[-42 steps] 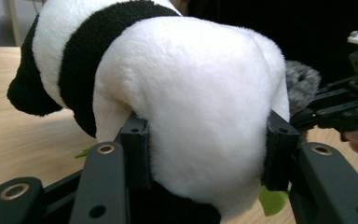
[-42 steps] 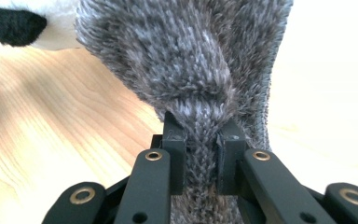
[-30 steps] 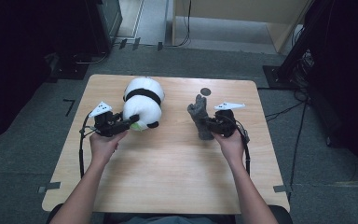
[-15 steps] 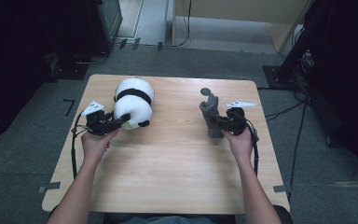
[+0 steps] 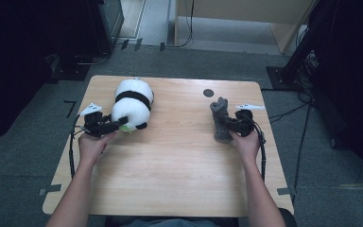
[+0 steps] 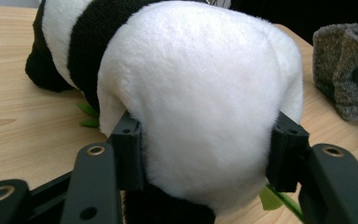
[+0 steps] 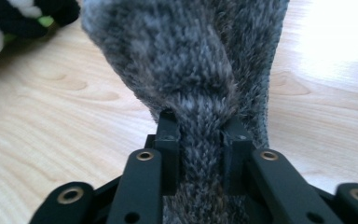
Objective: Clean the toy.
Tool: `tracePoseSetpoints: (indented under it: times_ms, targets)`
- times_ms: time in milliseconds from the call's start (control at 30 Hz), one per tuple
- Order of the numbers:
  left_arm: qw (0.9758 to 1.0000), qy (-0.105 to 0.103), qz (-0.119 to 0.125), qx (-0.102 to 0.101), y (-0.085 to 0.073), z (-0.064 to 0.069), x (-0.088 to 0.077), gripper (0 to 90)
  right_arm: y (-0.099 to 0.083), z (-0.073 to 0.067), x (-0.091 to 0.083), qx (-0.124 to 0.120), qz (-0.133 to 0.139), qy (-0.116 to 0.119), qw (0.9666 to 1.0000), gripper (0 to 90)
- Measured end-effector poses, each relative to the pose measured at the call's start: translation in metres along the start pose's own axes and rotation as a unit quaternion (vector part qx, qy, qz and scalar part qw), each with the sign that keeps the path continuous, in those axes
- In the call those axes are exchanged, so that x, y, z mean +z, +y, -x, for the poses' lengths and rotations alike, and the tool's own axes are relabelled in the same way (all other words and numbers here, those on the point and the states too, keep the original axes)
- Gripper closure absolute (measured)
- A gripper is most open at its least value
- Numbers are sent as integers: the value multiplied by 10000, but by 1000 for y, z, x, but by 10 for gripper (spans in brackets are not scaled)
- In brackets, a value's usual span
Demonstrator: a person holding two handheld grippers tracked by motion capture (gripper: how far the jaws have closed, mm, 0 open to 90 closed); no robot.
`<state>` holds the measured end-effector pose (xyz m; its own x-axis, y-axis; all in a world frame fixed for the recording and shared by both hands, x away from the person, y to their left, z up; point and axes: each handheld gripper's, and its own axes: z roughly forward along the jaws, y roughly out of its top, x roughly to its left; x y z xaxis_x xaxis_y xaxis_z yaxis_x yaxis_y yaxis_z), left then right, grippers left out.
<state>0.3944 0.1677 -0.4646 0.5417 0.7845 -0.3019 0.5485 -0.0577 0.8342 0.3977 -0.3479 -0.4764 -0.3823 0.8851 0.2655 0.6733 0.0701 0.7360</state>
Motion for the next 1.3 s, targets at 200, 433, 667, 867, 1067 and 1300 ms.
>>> tracePoseSetpoints:
  times_ms: [200, 433, 667, 867, 1067, 1300]
  targets:
    - [9999, 3, -129, 108, -2, 0, 3, 267, -1, 6, 0, 29, 97, -12, 9999, 629]
    - [9995, -34, -254, 206, 0, 0, 3, 175, -1, 3, 3, -131, 143, -103, 9998, 509]
    - [9993, -67, -308, 215, 2, 0, 2, 141, 1, 0, 3, -176, 230, -101, 9995, 404]
    - [9992, -103, -352, 132, 5, 0, 0, 138, 3, -5, -1, -242, 368, -69, 9990, 401]
    - [9986, -62, -472, 219, 8, 0, -3, 125, 4, -9, -5, -202, 386, -17, 9990, 401]
    - [9974, 10, -456, 563, 5, 2, -5, 121, 4, -18, -7, -326, 384, 55, 9987, 401]
